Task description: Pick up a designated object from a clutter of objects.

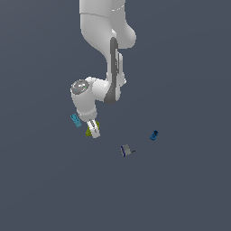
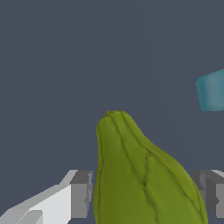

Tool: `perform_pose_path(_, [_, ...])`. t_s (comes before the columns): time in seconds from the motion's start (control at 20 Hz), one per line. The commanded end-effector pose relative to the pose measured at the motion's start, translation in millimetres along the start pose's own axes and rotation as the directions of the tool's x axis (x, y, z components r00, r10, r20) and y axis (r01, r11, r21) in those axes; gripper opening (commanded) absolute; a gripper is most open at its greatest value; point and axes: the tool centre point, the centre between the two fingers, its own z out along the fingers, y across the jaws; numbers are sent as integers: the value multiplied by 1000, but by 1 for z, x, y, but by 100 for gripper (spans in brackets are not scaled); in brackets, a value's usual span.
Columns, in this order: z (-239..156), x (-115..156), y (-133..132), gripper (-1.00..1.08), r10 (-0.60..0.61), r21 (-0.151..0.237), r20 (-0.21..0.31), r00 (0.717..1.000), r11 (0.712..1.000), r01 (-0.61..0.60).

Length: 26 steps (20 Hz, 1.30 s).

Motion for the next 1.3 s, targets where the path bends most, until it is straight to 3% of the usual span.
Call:
perform_pose_path(0.0, [1,0,1,-100,1,-2,1,1000,1000,-1])
perform_pose_path(0.6, [-21,-10,-11,-100,0,0,0,1000,1000,0])
perform_pose_path(1.25, [-119,-53,-62,-100,2,-2,-3,1000,1000,-2])
